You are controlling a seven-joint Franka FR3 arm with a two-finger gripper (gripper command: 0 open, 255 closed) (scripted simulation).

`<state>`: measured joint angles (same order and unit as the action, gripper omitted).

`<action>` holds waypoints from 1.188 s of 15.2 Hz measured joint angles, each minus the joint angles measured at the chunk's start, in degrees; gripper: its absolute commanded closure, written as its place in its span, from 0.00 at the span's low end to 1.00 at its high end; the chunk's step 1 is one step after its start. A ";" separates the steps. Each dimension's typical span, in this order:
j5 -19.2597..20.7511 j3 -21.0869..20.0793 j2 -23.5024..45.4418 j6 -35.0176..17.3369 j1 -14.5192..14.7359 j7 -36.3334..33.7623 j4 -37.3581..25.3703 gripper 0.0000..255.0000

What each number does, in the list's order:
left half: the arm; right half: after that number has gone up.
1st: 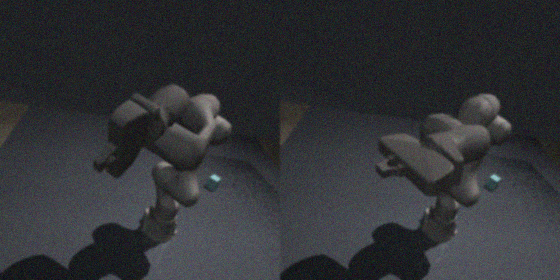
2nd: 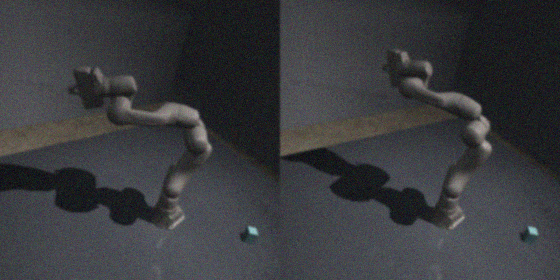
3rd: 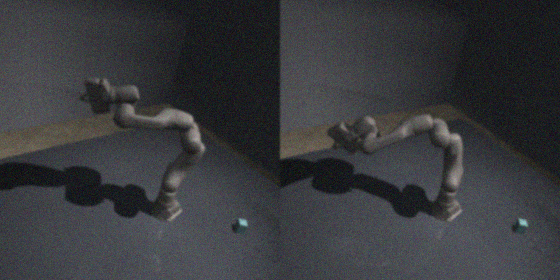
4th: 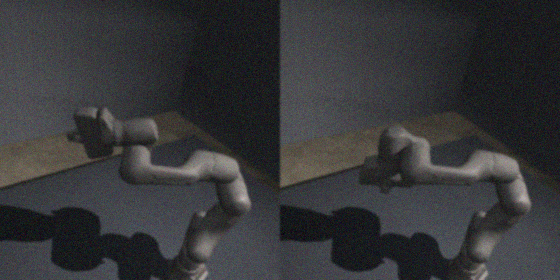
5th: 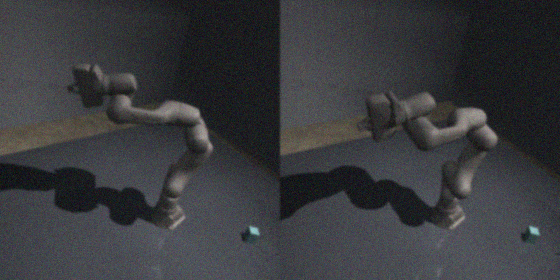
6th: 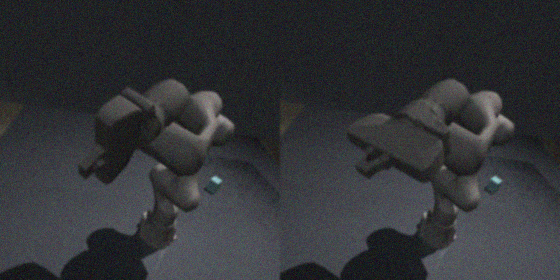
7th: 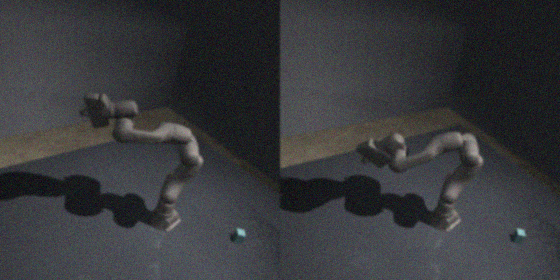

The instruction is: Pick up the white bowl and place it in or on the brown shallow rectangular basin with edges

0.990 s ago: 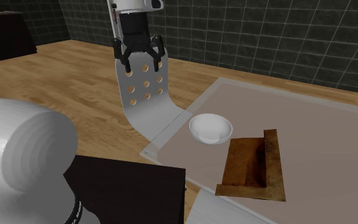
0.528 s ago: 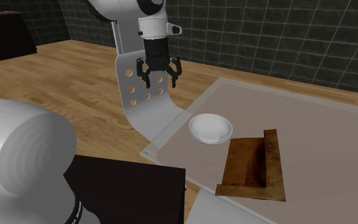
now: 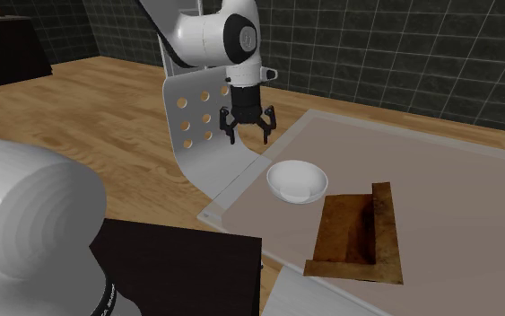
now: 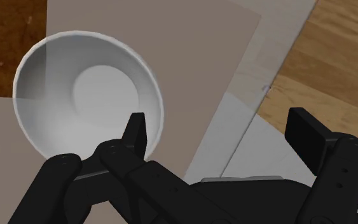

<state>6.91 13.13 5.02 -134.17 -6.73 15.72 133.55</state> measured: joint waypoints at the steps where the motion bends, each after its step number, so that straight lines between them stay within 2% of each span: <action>1: -0.58 0.13 2.36 -1.53 -0.33 0.68 -0.81 0.00; 8: -4.86 -0.29 17.73 -6.48 -3.68 5.76 -10.97 0.00; 18: -6.10 -1.07 23.62 -11.45 -4.86 6.70 -11.87 0.00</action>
<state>0.80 12.06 28.64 -145.62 -11.59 22.42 121.68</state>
